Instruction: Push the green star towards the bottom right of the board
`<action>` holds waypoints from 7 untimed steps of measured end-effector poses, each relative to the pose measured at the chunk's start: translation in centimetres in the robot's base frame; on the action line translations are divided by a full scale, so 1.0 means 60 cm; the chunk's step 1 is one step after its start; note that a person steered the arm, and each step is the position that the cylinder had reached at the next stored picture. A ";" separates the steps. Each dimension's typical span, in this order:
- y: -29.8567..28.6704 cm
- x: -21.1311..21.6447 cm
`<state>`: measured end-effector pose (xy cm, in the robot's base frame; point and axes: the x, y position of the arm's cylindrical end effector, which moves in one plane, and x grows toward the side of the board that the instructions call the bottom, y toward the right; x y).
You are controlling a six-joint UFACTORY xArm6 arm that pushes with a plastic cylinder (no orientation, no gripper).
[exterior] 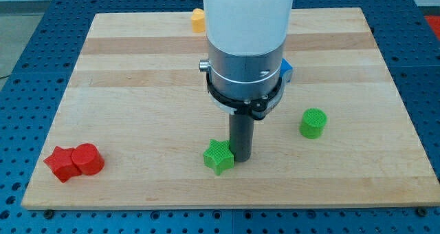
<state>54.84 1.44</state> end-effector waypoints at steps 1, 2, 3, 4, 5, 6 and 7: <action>0.000 -0.061; 0.017 -0.141; 0.111 -0.192; 0.232 -0.200; 0.250 -0.161; 0.178 -0.119; 0.096 -0.093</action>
